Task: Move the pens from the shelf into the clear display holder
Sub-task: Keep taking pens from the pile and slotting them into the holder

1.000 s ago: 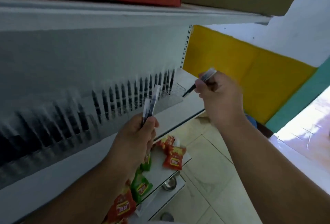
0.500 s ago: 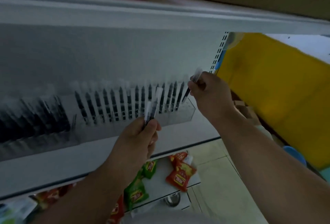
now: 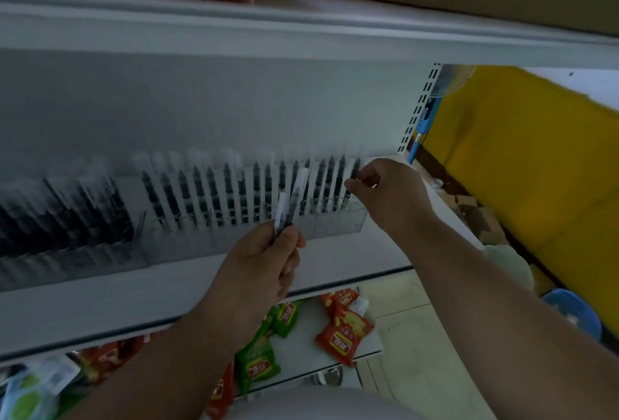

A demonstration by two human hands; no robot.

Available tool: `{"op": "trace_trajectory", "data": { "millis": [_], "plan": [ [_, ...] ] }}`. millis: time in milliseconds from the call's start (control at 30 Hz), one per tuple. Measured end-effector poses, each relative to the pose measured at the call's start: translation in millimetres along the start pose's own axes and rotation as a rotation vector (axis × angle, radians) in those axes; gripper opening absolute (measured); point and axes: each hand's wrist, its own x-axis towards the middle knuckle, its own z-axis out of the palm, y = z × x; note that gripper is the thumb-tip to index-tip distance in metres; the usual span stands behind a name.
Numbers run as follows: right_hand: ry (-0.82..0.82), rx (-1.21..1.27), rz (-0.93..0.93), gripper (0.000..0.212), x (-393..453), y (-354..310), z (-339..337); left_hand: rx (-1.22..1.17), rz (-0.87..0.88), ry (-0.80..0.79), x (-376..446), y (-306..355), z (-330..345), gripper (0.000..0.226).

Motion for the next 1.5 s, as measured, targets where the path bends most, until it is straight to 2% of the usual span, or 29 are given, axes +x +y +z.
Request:
{"op": "trace_trajectory", "data": {
  "millis": [100, 133, 267, 367, 500, 600, 667, 767, 900, 1100, 1200, 1500],
  "plan": [
    [0.110, 0.113, -0.035, 0.022, -15, -5, -7, -0.012, -0.013, 0.006, 5, 2, 3, 0.024],
    [0.098, 0.164, -0.059, 0.022, -20, -11, -10, -0.019, -0.019, 0.006, 6, 2, 4, 0.023],
    [-0.240, 0.447, -0.124, 0.025, -39, -43, -15, 0.011, 0.001, -0.022, 6, 4, 9, 0.023],
    [-0.331, 0.557, -0.151, 0.020, -46, -58, -8, 0.039, 0.029, -0.032, 2, 5, 5, 0.023],
    [-0.314, 0.639, -0.132, 0.019, -52, -78, 3, 0.082, 0.055, -0.002, -8, 6, -24, 0.025],
    [-0.221, 0.848, -0.077, 0.018, -54, -105, 14, 0.110, 0.057, 0.146, -15, 7, -62, 0.031],
    [-0.131, 0.900, -0.086, 0.019, -54, -124, 25, 0.105, 0.051, 0.258, -20, 7, -89, 0.034],
    [0.006, 0.857, -0.140, 0.021, -55, -152, 41, 0.123, 0.040, 0.330, -34, 9, -124, 0.036],
    [0.115, 0.645, -0.218, 0.024, -61, -184, 63, 0.171, 0.030, 0.302, -53, 9, -155, 0.035],
    [0.106, 0.269, -0.327, 0.028, -78, -210, 85, 0.200, -0.005, 0.272, -63, 8, -194, 0.030],
    [0.109, 0.171, -0.318, 0.035, -83, -219, 83, 0.222, -0.011, 0.239, -69, 5, -204, 0.028],
    [0.131, 0.164, -0.269, 0.031, -83, -224, 71, 0.175, 0.001, 0.157, -76, 8, -211, 0.027]
  ]
}}
